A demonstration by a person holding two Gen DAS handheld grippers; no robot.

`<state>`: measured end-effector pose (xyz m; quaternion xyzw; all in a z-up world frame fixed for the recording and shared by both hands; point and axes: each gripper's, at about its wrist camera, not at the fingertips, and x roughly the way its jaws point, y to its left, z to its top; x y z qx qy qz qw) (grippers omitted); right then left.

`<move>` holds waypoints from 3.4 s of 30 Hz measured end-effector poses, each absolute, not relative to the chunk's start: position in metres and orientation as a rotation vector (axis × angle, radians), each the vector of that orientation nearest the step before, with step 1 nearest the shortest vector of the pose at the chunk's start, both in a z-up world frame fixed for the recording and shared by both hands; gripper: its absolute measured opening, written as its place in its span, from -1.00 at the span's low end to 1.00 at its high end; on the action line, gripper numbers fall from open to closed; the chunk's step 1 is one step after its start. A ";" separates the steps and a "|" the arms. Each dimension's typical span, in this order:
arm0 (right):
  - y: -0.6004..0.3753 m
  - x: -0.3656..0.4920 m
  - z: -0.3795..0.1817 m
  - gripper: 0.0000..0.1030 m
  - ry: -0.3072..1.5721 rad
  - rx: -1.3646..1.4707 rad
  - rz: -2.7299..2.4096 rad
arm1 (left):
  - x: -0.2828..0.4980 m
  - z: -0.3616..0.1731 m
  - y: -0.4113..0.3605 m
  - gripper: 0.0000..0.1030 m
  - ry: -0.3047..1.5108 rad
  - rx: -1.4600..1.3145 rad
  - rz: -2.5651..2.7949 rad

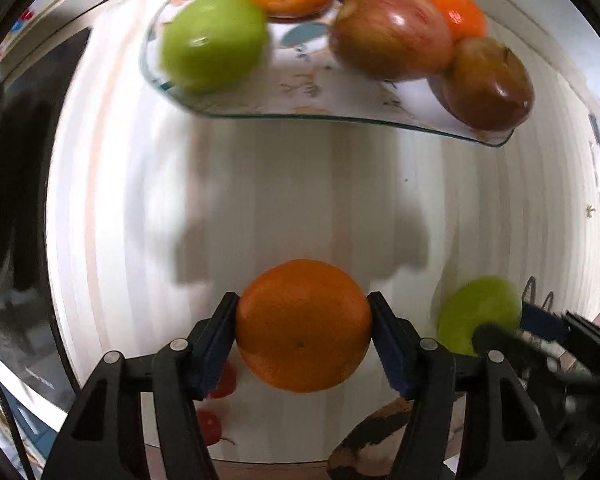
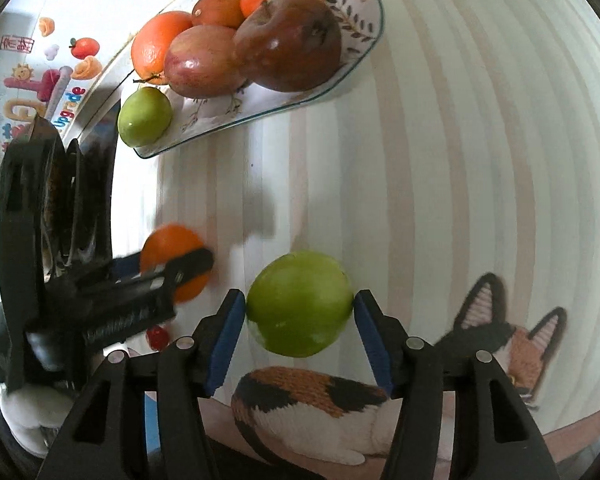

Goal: Organize fruits
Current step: 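Carry the orange and green apple to the floral plate and open both grippers, then move both open grippers toward the two cherry tomatoes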

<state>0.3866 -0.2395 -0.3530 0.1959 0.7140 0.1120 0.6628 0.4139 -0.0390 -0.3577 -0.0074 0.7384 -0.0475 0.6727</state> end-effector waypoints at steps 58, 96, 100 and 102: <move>-0.271 0.564 -0.334 0.17 1.449 0.297 0.073 | 0.577 -0.333 0.051 0.21 1.635 -0.322 0.049; -0.230 0.423 -0.192 0.90 1.215 0.143 -0.025 | 0.428 -0.174 -0.010 0.71 1.233 -0.017 0.000; -0.229 0.396 -0.168 0.90 1.171 0.139 -0.038 | 0.405 -0.154 -0.010 0.71 1.196 -0.027 -0.022; -0.228 0.381 -0.153 0.90 1.148 0.135 -0.037 | 0.391 -0.144 -0.011 0.71 1.177 -0.022 -0.032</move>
